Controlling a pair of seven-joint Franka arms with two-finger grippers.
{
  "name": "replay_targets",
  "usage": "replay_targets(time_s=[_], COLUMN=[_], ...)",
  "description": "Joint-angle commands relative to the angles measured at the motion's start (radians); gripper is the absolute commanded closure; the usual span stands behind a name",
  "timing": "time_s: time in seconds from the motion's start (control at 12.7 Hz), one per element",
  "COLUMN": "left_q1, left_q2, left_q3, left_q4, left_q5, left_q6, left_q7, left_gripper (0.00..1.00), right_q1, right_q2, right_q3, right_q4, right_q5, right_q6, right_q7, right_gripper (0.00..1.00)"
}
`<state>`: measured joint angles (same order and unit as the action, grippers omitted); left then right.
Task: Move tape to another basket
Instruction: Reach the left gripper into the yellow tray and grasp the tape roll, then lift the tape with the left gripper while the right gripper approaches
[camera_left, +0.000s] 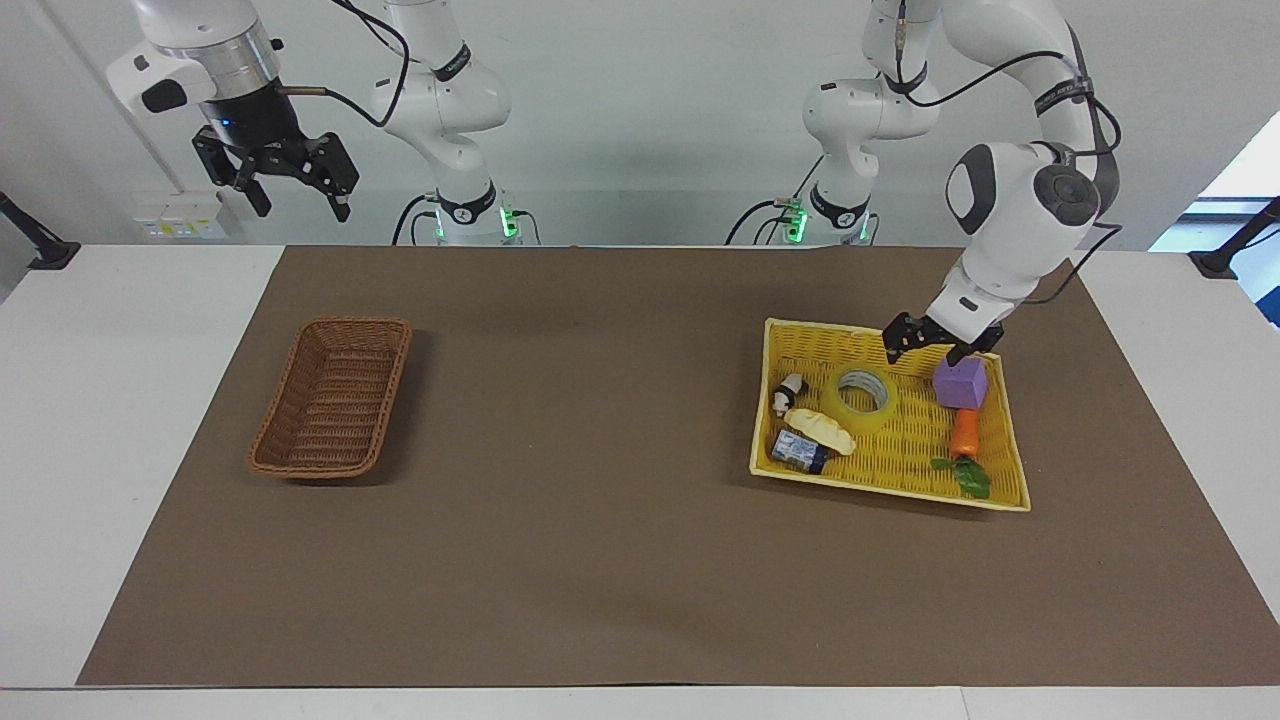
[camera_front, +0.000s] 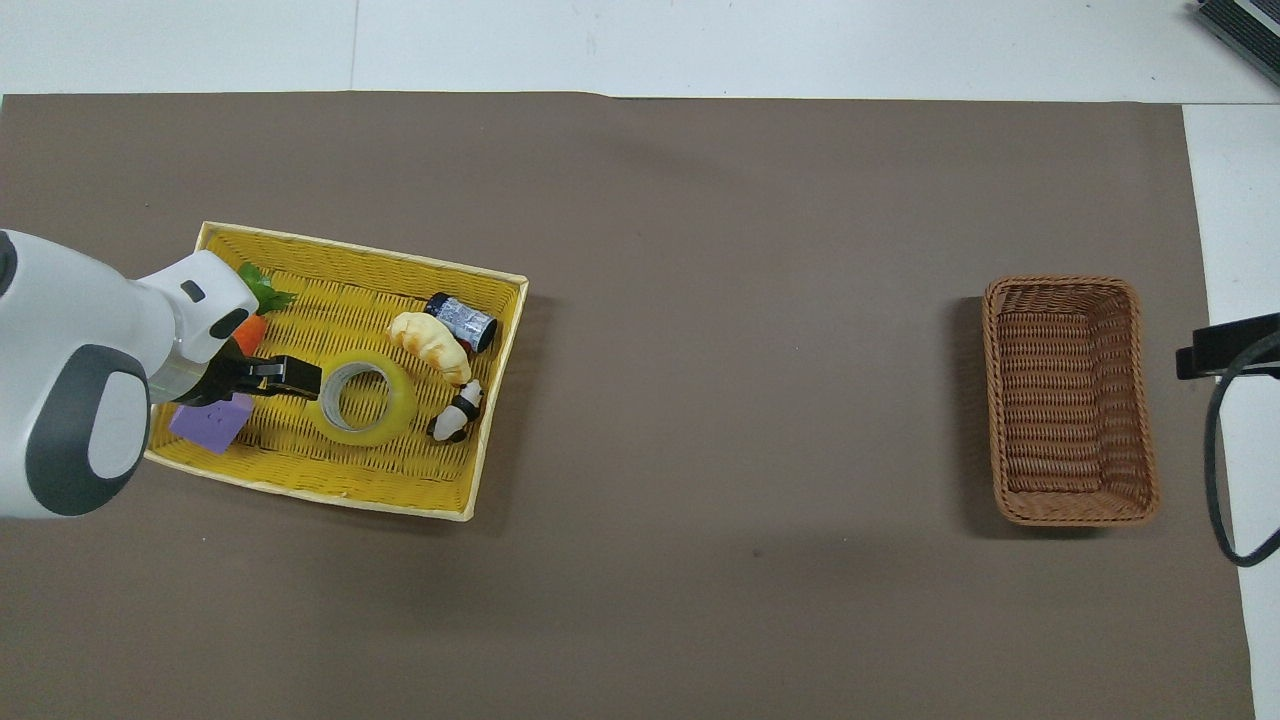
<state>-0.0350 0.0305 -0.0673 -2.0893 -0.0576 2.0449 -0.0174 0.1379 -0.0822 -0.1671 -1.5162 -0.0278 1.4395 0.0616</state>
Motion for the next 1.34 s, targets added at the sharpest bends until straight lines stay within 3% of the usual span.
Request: replay_targets(time_s=[0.0, 0.16, 0.24, 0.47, 0.71, 0.79, 0.87, 0.94, 1.26], left_q1=[-0.035, -0.046, -0.046, -0.045, -0.040, -0.042, -0.042, -0.039, -0.036], left_q2=[0.022, 0.041, 0.052, 0.069, 0.089, 0.094, 0.097, 0.100, 0.101], left_q3=[0.014, 0.014, 0.014, 0.014, 0.014, 0.014, 0.014, 0.014, 0.014], left_q4=[-0.058, -0.064, -0.066, -0.097, -0.110, -0.110, -0.107, -0.092, 0.067], left_q5=[-0.005, -0.005, -0.005, -0.005, -0.005, -0.007, -0.007, -0.007, -0.007], left_q6=[0.086, 0.103, 0.107, 0.152, 0.170, 0.173, 0.170, 0.157, -0.041], left_q7=[-0.064, -0.102, -0.102, -0.098, -0.096, -0.096, -0.095, -0.093, -0.098], left_gripper=[0.00, 0.00, 0.07, 0.40, 0.59, 0.74, 0.94, 1.00, 1.00], right_q1=[-0.004, -0.006, -0.004, 0.002, -0.012, -0.012, -0.012, -0.012, -0.009], right_q2=[-0.016, -0.014, -0.014, -0.016, -0.014, -0.014, -0.014, -0.014, -0.014], right_q3=[0.004, 0.003, 0.003, 0.006, -0.002, -0.006, -0.006, -0.005, 0.000], right_q4=[-0.016, -0.015, -0.015, -0.015, -0.016, -0.016, -0.016, -0.016, -0.015], right_q5=[-0.001, -0.001, -0.001, -0.001, -0.003, -0.001, -0.003, -0.003, -0.001], right_q6=[0.007, 0.007, 0.007, 0.007, 0.009, 0.009, 0.009, 0.009, 0.009], right_q7=[-0.019, -0.019, -0.019, -0.020, -0.022, -0.025, -0.022, -0.022, -0.026], right_gripper=[0.00, 0.00, 0.00, 0.00, 0.00, 0.00, 0.00, 0.00, 0.00])
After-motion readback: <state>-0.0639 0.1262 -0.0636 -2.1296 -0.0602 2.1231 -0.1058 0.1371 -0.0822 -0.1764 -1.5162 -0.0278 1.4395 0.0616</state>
